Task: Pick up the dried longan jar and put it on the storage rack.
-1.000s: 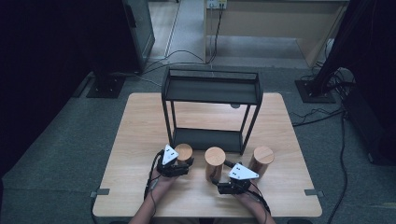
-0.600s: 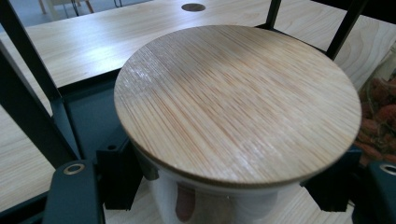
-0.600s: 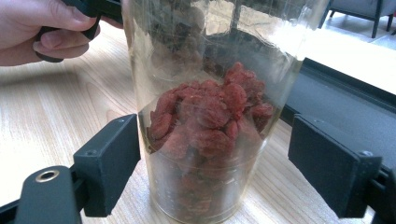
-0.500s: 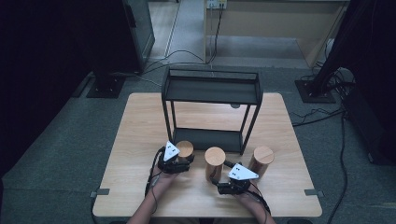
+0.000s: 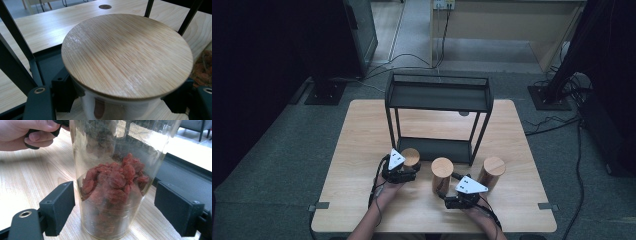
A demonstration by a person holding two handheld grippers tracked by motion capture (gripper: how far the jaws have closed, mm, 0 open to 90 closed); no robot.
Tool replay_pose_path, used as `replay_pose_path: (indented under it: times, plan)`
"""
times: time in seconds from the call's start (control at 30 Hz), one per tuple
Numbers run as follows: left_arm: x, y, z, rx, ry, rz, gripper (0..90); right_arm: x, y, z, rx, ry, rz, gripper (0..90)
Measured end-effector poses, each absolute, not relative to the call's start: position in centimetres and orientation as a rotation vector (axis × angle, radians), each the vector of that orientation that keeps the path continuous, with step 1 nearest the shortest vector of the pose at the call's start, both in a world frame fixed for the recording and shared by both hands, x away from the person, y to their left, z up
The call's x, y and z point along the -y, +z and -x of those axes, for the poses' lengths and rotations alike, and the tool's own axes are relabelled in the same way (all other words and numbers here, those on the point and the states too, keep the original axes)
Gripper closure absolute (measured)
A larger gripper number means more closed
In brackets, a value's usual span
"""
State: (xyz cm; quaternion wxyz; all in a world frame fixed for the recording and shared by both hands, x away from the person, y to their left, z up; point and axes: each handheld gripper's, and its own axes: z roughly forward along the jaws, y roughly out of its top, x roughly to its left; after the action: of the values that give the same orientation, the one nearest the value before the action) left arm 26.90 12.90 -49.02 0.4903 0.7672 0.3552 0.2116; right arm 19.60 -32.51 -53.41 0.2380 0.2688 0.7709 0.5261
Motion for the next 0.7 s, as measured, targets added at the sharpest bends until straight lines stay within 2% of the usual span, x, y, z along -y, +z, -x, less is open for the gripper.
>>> replay_pose_path:
  times: [0.7]
  plan:
    - [-11.9,-49.0,-27.5,-0.858,0.552,-1.885,25.6,32.4,-53.4,-19.5,-2.113,1.433,-0.733,16.4]
